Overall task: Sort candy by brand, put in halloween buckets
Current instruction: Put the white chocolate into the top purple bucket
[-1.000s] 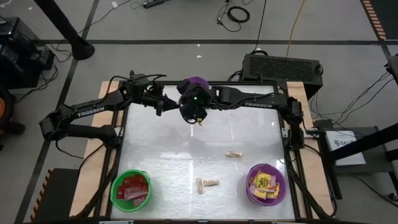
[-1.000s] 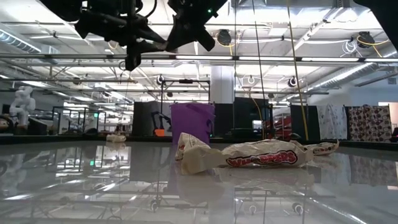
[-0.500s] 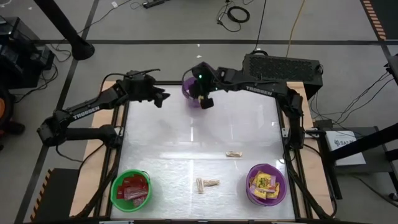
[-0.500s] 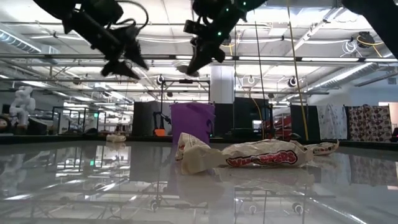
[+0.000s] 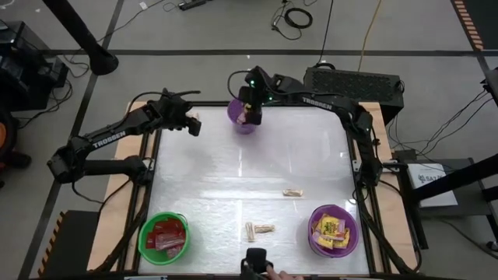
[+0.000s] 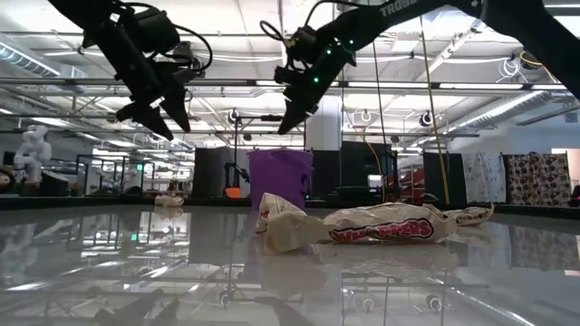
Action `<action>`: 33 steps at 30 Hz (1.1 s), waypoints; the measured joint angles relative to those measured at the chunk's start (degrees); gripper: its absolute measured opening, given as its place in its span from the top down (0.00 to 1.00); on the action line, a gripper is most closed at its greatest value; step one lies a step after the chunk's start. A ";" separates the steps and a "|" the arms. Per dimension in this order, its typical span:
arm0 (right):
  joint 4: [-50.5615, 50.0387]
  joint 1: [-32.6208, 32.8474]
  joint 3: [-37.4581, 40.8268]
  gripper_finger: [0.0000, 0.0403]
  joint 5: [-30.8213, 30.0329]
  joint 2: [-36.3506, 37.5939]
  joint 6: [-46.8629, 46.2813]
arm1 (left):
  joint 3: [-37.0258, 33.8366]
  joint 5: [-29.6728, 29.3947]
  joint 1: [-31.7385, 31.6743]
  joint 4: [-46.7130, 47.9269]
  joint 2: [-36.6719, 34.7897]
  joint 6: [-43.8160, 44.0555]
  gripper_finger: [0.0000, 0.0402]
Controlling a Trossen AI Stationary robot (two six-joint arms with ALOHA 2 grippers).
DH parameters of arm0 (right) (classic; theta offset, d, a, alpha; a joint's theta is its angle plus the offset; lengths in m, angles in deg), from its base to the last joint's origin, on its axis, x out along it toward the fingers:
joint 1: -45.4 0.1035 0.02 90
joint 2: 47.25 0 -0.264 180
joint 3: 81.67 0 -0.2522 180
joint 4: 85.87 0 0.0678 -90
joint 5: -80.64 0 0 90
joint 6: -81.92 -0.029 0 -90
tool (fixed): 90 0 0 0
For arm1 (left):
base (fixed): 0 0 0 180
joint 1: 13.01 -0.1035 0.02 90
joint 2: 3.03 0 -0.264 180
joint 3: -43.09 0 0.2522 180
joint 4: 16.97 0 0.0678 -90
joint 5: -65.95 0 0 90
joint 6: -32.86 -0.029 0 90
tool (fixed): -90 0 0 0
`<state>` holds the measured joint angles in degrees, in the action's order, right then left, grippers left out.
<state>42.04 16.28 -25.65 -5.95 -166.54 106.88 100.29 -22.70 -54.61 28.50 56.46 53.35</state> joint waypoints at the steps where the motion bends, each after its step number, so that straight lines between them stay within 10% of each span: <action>1: -0.08 -0.34 0.03 0.76 -0.05 -0.03 -0.92 | 0.00 0.00 0.00 0.02 0.00 -0.08 0.37; 14: -1.30 2.35 -0.06 0.65 -0.11 4.88 -11.43 | 0.00 -10.54 -0.18 1.51 1.79 -2.28 0.37; 26: -19.30 10.13 -0.06 0.65 0.35 9.40 -19.92 | -0.02 -14.98 -0.64 -2.08 18.84 3.19 0.37; 33: -40.40 15.56 -0.06 0.65 19.78 12.62 -25.83 | -0.02 -9.66 4.50 -6.89 19.98 3.21 0.37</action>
<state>1.64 31.85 -25.71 13.83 -153.92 81.05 100.27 -32.36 -50.12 21.61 76.44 56.57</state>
